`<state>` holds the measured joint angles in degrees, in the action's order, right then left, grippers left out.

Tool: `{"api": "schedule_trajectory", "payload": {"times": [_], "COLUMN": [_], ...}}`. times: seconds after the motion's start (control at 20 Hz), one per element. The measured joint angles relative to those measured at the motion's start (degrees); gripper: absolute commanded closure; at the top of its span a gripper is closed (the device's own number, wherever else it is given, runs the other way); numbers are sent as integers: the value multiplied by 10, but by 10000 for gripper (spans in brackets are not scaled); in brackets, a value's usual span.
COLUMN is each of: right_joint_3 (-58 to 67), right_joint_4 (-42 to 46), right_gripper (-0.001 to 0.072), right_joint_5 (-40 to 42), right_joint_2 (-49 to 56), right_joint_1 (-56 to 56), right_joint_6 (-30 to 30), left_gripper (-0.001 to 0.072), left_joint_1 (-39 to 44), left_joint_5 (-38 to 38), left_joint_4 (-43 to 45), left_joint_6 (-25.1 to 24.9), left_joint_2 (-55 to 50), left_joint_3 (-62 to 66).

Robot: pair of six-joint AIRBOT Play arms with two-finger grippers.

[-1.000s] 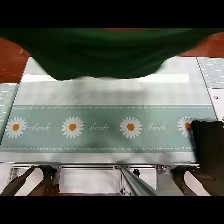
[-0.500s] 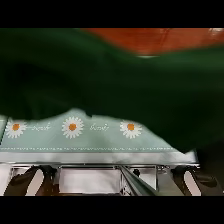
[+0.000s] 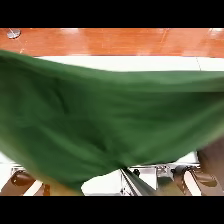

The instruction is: Fold the shirts.

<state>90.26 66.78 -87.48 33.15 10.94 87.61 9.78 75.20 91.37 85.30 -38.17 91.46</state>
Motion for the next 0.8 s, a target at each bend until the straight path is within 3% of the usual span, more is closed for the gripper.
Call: {"api": "schedule_trajectory", "payload": {"times": [0.2, 0.4, 0.6, 0.8], "right_joint_3": [-118, -157, -119, -48], "right_joint_4": [-34, -71, -93, -116], "right_gripper": [688, 688, 688, 688], "right_joint_5": [74, 166, 227, 243], "right_joint_2": [79, 218, 381, 511], "right_joint_1": [0, 0, 0, 0], "right_joint_6": [-34, -66, -76, -65], "left_gripper": [683, 683, 683, 683], "left_joint_1": [10, 10, -9, -35], "left_joint_5": [-90, -167, -225, -244], "left_joint_4": [19, 24, 14, -73], "left_joint_6": [42, 82, 157, 200], "left_joint_2": [-73, -197, -327, -430], "left_joint_3": [-121, -162, -140, -98]}}
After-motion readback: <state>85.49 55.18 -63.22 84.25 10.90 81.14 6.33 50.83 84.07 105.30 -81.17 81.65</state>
